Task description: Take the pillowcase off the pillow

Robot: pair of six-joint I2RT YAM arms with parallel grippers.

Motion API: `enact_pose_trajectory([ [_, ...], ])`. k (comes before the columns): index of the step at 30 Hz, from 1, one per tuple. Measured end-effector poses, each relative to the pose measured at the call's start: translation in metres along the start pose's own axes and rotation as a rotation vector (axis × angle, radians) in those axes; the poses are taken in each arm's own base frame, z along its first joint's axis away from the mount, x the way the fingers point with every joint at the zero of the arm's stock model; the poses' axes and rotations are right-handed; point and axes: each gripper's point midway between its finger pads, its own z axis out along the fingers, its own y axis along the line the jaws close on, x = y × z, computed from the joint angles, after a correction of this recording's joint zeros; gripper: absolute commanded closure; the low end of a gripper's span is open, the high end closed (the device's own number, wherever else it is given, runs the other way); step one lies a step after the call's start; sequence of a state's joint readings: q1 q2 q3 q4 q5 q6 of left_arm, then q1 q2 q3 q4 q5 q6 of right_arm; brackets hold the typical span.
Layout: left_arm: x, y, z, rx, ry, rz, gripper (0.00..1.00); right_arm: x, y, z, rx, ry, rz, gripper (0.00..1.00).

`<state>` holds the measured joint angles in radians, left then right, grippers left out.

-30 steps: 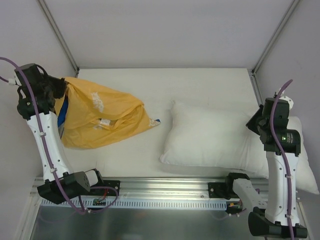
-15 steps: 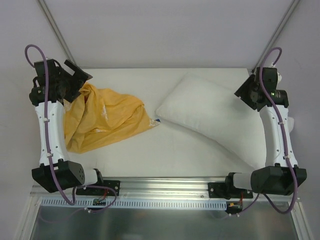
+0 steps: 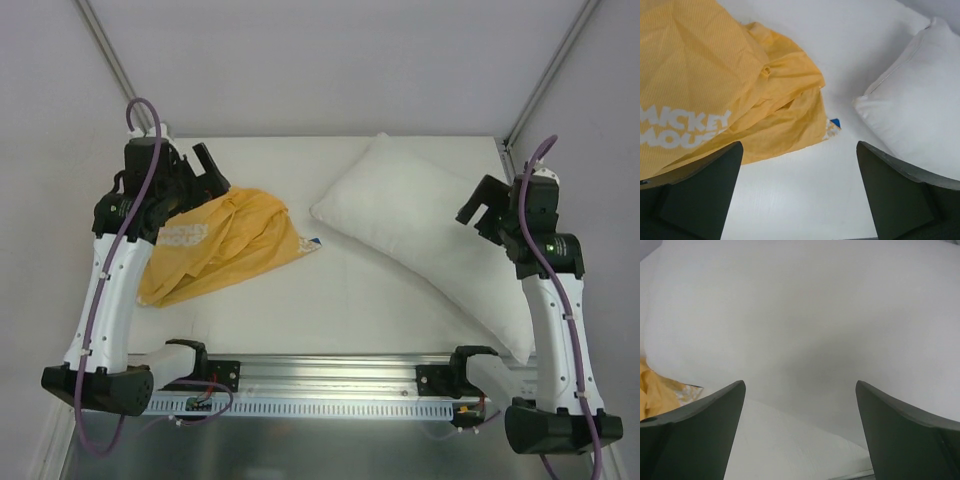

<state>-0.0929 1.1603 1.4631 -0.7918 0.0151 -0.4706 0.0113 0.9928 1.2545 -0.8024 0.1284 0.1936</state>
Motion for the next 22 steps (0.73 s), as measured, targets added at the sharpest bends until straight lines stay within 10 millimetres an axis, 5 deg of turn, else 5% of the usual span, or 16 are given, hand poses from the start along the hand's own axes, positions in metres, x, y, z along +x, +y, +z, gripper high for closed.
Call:
enact_pose_trajectory([
  [6,0.058,-0.012,-0.010,0.036,0.079,0.142,0.01,0.041,0.003,-0.025,-0.053,0.038,-0.183,0.04],
  [13,0.107,-0.029,-0.032,0.116,0.140,0.235,0.01,0.054,0.004,-0.040,-0.067,0.005,-0.304,0.04],
  [22,0.153,0.013,-0.048,0.050,0.216,0.195,0.01,0.063,-0.015,-0.030,0.025,0.006,-0.351,0.04],
])
